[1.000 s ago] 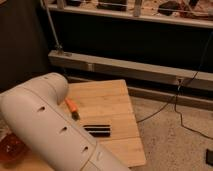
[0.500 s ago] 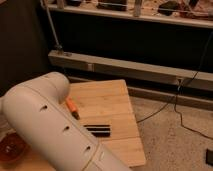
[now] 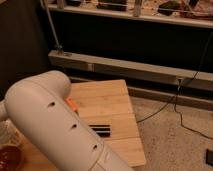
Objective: Push the ceramic bowl across the table
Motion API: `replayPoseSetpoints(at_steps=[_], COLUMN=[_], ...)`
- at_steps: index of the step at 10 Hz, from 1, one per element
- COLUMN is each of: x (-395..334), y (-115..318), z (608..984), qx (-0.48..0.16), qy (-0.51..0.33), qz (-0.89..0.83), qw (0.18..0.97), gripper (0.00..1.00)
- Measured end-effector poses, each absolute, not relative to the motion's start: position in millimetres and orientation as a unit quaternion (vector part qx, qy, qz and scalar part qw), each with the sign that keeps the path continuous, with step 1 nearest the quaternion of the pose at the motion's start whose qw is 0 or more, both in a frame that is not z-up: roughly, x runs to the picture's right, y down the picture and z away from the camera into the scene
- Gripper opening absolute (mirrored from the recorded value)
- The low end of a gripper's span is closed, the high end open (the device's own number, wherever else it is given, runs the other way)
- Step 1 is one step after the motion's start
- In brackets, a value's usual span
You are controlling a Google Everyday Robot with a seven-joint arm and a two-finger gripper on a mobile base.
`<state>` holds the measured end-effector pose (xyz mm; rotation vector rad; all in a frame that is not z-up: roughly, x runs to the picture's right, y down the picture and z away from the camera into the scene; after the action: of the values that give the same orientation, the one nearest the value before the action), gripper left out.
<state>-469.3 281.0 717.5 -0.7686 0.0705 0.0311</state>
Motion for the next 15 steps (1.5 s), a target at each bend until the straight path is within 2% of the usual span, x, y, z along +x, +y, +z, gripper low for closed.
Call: replayPoseSetpoints(at_steps=[4,6,10,15], x=[-458,-455,-463,-465], y=[290,282,241,252], z=[678,679,716,719], qx=[-0.463,-0.474,-0.382,-0.312], qy=[0.024,0.024,0.005,-0.018], qz=[-0.021,-0.021,0.008,0.009], qw=[0.886,0.880,0.924,0.950], gripper=[0.00,0.00,0.00,0.00])
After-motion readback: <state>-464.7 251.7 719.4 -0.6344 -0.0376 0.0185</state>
